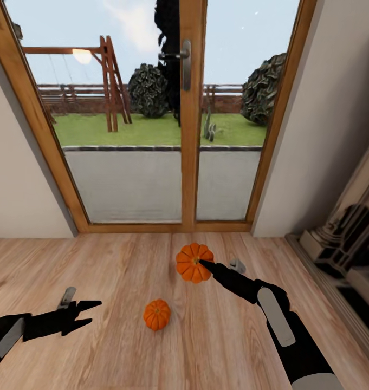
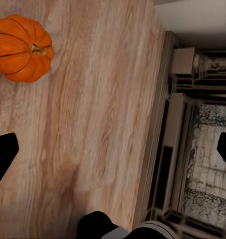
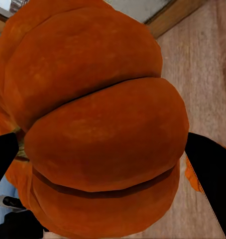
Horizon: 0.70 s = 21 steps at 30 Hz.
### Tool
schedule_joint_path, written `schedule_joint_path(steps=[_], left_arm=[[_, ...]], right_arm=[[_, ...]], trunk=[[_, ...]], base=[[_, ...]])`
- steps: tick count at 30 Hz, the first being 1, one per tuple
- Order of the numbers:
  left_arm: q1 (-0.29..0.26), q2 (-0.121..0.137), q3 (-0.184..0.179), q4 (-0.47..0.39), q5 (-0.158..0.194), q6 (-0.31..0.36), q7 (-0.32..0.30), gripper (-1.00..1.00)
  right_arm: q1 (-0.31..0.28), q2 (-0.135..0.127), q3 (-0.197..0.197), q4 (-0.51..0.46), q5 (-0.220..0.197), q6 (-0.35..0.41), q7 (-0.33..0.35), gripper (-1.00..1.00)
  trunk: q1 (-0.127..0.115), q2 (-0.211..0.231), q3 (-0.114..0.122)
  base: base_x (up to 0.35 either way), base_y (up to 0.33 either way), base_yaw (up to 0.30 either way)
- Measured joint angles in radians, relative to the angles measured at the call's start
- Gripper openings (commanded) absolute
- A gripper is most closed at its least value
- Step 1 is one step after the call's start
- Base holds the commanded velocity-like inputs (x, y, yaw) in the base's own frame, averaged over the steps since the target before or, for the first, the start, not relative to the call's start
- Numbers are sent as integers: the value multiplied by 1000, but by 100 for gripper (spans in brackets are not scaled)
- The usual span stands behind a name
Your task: Place each of the two pumpkins and all three candles from the living room inside a cabinet in the living room (use any cabinet), then make sure every cabinet is closed, and position the cauldron so it is next to a table in the living room.
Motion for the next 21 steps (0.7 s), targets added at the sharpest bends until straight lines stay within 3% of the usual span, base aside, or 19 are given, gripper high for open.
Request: schedule_joint_path(steps=[2,5,21], left_arm=[[0,-21,1,14,1,-9,8,100],[0,-31,2,20,1,-26,12,100],[0,-34,4,22,3,-35,11,100]], right_arm=[[0,0,0,-1,-1,0,0,-100],[0,0,0,-2,-1,0,1,-100],[0,-1,-1,-1,-3,0,1,-100]], trunk=[[0,0,0],[0,0,0],[0,0,0]], base=[[334,0,0],[335,0,0],[335,0,0]])
